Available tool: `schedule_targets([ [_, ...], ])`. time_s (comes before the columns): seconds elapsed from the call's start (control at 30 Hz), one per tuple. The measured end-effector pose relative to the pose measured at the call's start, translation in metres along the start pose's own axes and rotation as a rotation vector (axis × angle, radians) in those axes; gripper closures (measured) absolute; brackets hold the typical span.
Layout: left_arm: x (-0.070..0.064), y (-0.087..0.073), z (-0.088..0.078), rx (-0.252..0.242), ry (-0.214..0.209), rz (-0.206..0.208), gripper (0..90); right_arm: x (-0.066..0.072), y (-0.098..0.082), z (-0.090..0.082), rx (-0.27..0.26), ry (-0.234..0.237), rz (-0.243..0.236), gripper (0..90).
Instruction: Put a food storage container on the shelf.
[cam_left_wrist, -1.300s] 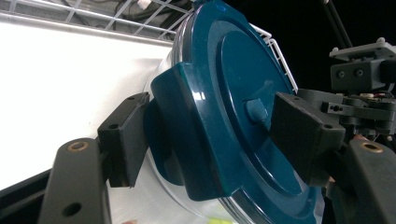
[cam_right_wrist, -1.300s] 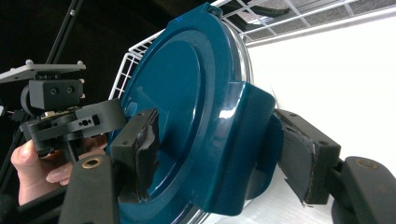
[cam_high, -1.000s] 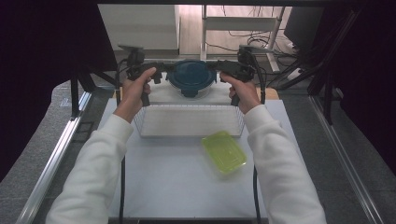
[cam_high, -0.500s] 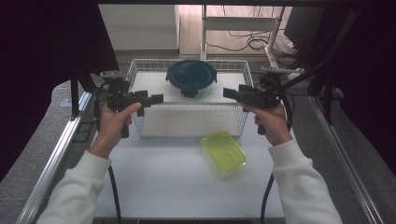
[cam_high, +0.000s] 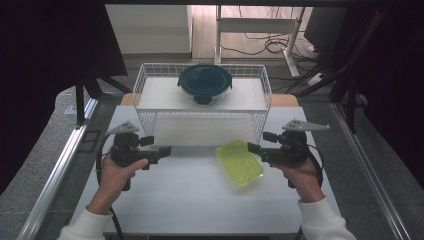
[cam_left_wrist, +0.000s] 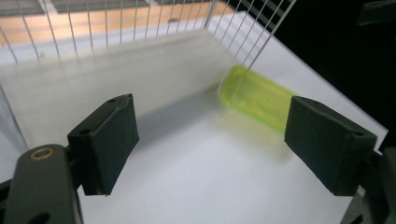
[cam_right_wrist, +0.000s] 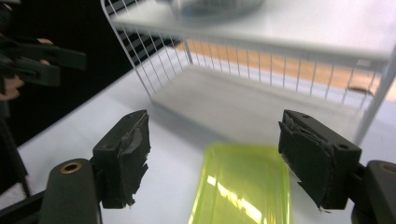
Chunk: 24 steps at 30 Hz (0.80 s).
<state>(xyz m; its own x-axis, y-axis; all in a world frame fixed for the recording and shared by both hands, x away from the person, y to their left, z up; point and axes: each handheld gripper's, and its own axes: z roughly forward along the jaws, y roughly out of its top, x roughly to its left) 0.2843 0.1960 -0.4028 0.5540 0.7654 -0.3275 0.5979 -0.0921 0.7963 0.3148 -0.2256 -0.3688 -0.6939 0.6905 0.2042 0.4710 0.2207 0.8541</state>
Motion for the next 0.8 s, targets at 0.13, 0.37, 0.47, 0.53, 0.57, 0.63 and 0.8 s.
schedule_targets([
  [0.13, 0.001, -0.018, 0.009, 0.033, -0.015, 0.011, 17.3, -0.001, -0.018, 0.003, 0.033, 0.008, 0.004, 25.0],
  [0.37, 0.014, -0.039, 0.024, 0.078, 0.018, 0.003, 18.3, -0.003, -0.048, 0.011, 0.093, -0.005, 0.015, 25.4],
  [0.47, 0.018, -0.041, 0.026, 0.081, 0.014, -0.004, 18.6, -0.004, -0.052, 0.015, 0.110, -0.012, 0.013, 25.4],
  [0.53, 0.021, -0.043, 0.029, 0.088, 0.016, -0.009, 18.7, -0.006, -0.060, 0.020, 0.131, -0.020, 0.019, 25.4],
  [0.57, 0.023, -0.045, 0.030, 0.094, 0.013, -0.017, 18.7, -0.006, -0.060, 0.020, 0.131, -0.020, 0.019, 25.4],
  [0.63, 0.025, -0.047, 0.033, 0.106, 0.017, -0.016, 18.9, -0.008, -0.064, 0.023, 0.149, -0.027, 0.032, 25.5],
  [0.8, 0.023, -0.051, 0.034, 0.114, 0.001, -0.016, 19.6, -0.010, -0.067, 0.024, 0.152, -0.050, 0.038, 25.6],
])
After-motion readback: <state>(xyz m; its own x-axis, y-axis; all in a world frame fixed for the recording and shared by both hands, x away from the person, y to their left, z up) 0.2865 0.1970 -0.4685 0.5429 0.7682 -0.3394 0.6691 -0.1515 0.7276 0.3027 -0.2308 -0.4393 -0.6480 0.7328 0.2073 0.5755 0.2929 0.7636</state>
